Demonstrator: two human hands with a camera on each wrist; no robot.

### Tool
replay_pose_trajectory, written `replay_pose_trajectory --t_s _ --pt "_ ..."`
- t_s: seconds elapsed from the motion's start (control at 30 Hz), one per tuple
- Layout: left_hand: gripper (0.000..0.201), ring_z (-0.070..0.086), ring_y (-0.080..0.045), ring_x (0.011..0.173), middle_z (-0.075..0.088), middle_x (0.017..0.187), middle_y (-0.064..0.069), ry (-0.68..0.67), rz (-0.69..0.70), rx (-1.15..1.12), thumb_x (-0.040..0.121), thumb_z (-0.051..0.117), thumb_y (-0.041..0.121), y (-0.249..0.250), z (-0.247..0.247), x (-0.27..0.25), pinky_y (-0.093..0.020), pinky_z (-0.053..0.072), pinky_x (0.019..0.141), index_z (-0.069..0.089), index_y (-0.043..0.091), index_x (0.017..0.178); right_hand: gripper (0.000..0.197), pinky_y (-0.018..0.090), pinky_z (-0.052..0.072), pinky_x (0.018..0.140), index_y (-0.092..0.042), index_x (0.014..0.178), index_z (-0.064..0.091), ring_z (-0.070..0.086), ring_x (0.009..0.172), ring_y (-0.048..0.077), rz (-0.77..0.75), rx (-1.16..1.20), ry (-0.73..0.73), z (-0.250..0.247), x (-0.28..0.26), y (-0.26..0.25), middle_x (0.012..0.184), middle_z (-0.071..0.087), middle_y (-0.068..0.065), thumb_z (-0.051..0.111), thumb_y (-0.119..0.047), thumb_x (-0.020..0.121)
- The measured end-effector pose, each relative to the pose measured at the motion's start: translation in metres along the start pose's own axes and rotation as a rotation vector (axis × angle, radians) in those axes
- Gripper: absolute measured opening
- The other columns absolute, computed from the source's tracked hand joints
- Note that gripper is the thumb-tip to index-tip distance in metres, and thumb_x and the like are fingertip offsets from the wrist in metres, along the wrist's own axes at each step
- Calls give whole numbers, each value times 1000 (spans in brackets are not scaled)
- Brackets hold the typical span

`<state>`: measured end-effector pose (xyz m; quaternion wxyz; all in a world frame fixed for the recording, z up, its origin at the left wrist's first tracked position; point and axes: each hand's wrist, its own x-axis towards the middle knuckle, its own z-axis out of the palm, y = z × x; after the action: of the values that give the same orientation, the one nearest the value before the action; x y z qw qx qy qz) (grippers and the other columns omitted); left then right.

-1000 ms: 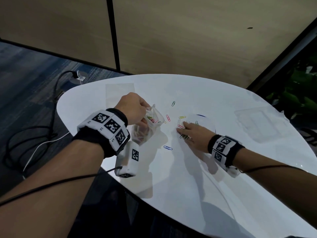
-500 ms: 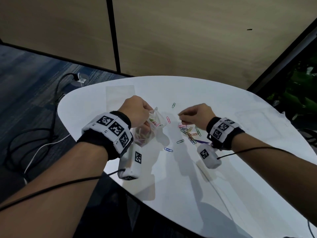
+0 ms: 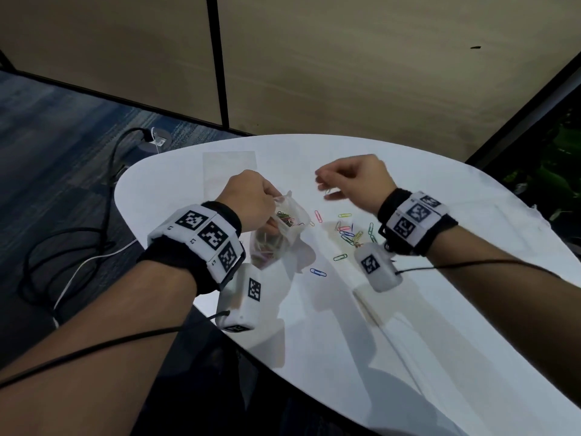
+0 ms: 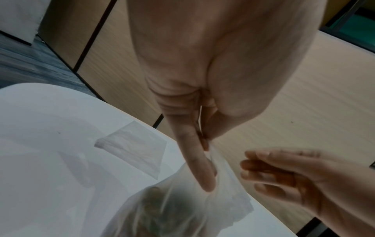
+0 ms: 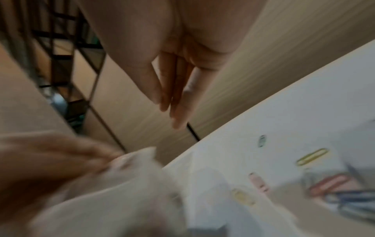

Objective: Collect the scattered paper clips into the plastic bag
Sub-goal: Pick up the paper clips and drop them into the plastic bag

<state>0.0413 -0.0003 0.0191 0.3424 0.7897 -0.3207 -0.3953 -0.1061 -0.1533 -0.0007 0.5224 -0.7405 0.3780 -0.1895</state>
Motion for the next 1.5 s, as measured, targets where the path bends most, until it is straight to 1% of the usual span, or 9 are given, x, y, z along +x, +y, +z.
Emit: replay_pose_trajectory --t_s 0.13,0.27,0.4,0.53,0.7,0.9,1.03,1.3,1.5 --pt "29 77 -28 73 74 92 -20 23 -15 -22 99 43 -2 -8 -11 1 -34 65 64 71 2 105 45 32 33 110 -16 140 50 46 133 25 184 -703 -29 -14 45 47 146 49 7 42 -38 101" --pt "27 77 -29 75 75 93 -21 18 -15 -25 100 45 0 -8 -12 4 -37 65 69 71 1 105 47 39 28 112 -6 147 28 26 142 31 87 -1083 -275 10 49 79 155 26 15 33 -23 104" --pt "25 77 -29 76 75 93 -22 -3 -13 -12 101 46 3 -6 -6 7 -38 65 71 71 1 106 58 39 15 120 -12 153 24 11 149 29 -142 -1155 -430 34 30 93 162 10 12 28 -41 103" --pt "26 77 -29 76 75 91 -21 -19 -12 5 100 46 2 -5 -3 8 -41 64 75 71 2 105 47 56 42 99 -12 139 45 24 138 34 -523 -1323 -580 24 -16 108 155 27 15 33 -37 101" --pt "24 76 -29 75 73 93 -20 -22 -33 13 99 48 1 -6 -3 5 -41 64 76 71 5 102 59 53 32 109 -19 153 12 17 148 29 -329 -1309 -437 -30 -41 128 163 7 4 19 -44 100" --pt "24 75 -26 70 73 88 -18 -30 -26 45 100 49 4 -2 -2 3 -37 64 71 72 5 106 54 42 41 107 -8 147 34 50 121 35 -468 -1221 -498 -42 -57 136 144 43 21 24 -23 97" --pt "26 74 -22 64 74 87 -17 -35 -26 64 99 47 2 4 1 2 -31 64 62 72 6 104 40 43 57 73 -6 123 62 65 91 37 -567 -1190 -476 -50 -56 139 122 61 23 63 0 84" --pt "27 72 -19 57 73 80 -15 -64 -24 73 98 46 2 8 10 -1 -30 64 62 72 8 103 24 34 50 77 -12 102 70 62 94 29 -225 -1299 -405 -31 -44 115 102 65 7 48 -13 92" --pt "27 73 -25 64 71 77 -15 -84 -23 77 99 47 2 9 11 -3 -41 64 77 72 9 105 8 17 46 62 -18 77 78 61 67 11 111 -868 -81 -41 -24 96 69 69 -5 70 -17 76"
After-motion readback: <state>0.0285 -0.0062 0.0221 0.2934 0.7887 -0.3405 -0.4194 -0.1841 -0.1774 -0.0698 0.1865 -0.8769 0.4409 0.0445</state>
